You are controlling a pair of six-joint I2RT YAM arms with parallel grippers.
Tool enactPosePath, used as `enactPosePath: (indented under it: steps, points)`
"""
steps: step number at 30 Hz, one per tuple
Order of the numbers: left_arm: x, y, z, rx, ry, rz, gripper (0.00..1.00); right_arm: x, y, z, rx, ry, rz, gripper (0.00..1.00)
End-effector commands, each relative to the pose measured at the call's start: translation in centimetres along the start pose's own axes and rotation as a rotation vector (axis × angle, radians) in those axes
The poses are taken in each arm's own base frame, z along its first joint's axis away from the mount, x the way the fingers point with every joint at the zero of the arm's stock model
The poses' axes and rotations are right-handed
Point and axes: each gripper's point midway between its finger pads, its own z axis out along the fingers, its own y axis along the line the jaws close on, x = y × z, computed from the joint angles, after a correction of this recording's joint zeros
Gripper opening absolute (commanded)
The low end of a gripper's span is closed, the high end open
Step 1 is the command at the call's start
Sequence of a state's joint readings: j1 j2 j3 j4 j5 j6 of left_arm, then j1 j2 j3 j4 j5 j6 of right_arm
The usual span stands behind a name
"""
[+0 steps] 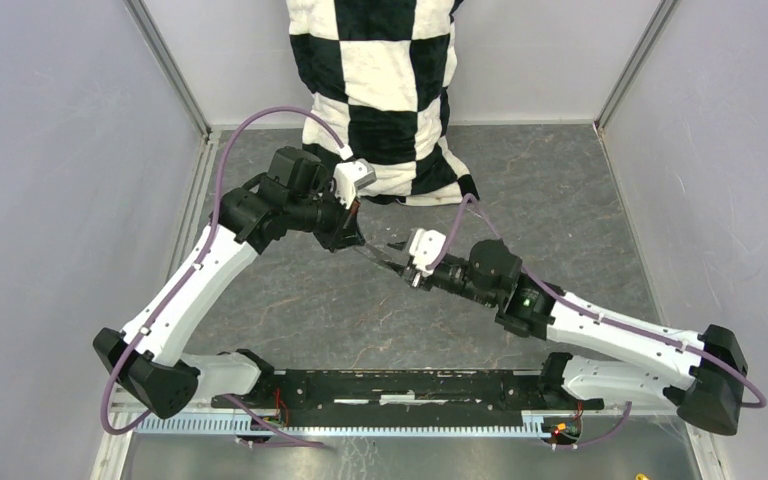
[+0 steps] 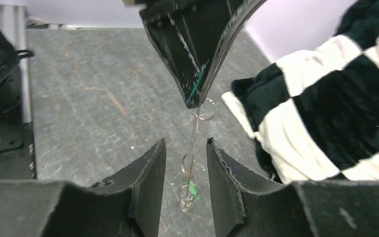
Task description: Put the keys on the keyring
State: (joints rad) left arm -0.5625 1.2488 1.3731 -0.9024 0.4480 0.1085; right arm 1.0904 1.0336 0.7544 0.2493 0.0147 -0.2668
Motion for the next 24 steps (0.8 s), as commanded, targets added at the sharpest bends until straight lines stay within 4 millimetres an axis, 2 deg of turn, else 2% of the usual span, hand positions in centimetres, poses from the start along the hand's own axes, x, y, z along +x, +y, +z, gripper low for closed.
enactPosePath:
  steps: [1, 2, 9, 15, 24]
  points:
    - [-1.6, -3.3, -2.1, 0.179, -0.038, 0.185, 0.02, -2.9, 1.6, -0.4, -0.297, -0.099, 0.065, 0.42]
    - [-1.6, -3.7, -2.3, 0.204, -0.044, 0.223, 0.02, -2.9, 1.2, -0.5, -0.321, -0.090, 0.078, 0.42]
    - [-0.7, -5.1, -2.4, 0.281, -0.040, 0.320, 0.02, -4.7, 2.3, -0.4, -0.488, -0.084, 0.096, 0.44]
    - [-0.8, -5.7, -2.6, 0.295, -0.049, 0.351, 0.02, -3.7, 2.7, 0.7, -0.537, 0.001, 0.139, 0.44]
    - [-0.5, -6.4, -3.2, 0.323, -0.061, 0.380, 0.02, -3.3, 2.0, 1.1, -0.520, 0.053, 0.108, 0.39]
